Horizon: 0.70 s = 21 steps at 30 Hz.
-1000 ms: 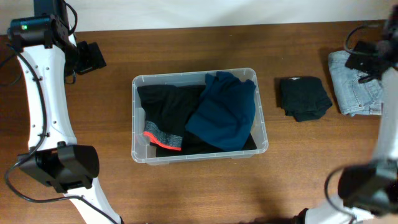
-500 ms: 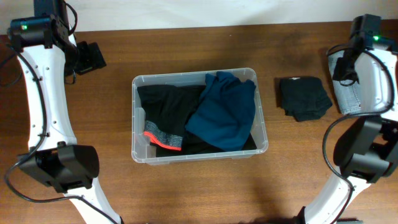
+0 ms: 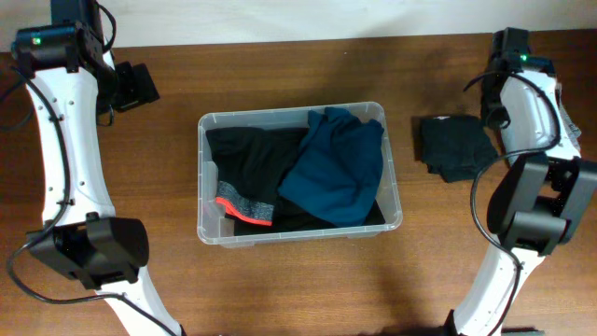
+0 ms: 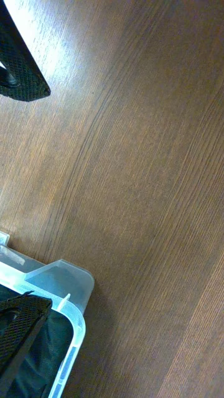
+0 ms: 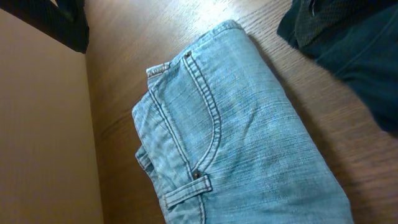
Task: Pack container
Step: 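Lower the right gripper onto the folded light-blue jeans and close it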
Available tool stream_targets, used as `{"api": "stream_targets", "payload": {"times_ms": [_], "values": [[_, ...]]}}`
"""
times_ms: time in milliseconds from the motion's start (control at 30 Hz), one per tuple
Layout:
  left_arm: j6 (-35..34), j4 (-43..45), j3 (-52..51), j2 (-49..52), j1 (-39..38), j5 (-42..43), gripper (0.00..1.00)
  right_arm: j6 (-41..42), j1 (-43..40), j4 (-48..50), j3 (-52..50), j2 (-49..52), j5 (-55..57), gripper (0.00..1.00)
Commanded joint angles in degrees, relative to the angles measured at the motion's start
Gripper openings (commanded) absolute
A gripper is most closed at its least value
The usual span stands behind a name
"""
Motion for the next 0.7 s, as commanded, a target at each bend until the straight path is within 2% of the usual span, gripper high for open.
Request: {"api": "stream_targets", "payload": {"times_ms": [0, 667], "values": [[-0.6, 0.0, -0.2, -0.5, 0.3, 0.4, 0.99, -1.3, -0.1, 0.4, 0.7, 2.8, 3.8, 0.98], [-0.6, 0.0, -0.2, -0.5, 0.3, 0.4, 0.99, -5.4, 0.3, 3.2, 0.7, 10.8, 7.3, 0.98]]}}
